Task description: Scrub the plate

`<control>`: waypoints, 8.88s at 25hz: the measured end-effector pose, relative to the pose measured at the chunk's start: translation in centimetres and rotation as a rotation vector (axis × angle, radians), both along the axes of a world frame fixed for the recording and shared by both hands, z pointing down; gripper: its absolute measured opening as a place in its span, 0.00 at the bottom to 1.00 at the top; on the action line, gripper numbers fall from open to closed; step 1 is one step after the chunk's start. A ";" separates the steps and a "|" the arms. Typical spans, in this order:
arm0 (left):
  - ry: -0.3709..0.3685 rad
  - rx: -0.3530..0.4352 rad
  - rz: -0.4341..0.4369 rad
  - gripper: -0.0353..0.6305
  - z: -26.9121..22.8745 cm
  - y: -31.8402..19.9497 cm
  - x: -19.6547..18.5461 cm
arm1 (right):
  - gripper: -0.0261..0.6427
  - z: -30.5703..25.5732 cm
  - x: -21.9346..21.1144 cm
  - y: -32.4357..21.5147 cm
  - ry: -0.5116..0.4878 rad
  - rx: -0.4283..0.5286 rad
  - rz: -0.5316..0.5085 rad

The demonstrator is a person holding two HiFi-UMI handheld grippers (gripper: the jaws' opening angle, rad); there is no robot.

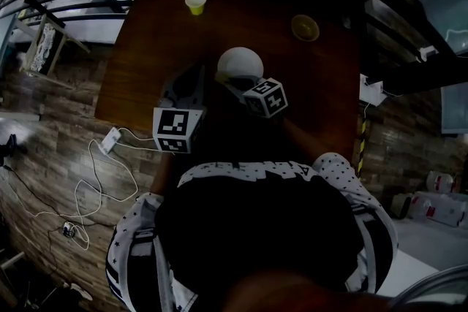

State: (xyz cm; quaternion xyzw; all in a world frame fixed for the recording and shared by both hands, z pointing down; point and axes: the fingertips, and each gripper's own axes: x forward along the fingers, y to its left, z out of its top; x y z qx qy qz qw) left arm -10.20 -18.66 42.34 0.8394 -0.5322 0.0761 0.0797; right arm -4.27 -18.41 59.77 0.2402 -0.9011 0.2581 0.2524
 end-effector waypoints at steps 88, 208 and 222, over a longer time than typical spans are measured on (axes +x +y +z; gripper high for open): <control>0.007 -0.016 -0.015 0.07 0.0 -0.1 -0.3 | 0.11 1.3 2.8 -2.9 0.112 0.070 0.047; 0.002 -0.052 0.001 0.07 1.1 -0.3 0.7 | 0.11 1.4 7.5 -7.4 0.126 0.122 0.190; 0.005 -0.045 0.011 0.07 1.0 -0.1 0.8 | 0.11 1.9 6.7 -6.1 0.116 0.105 0.159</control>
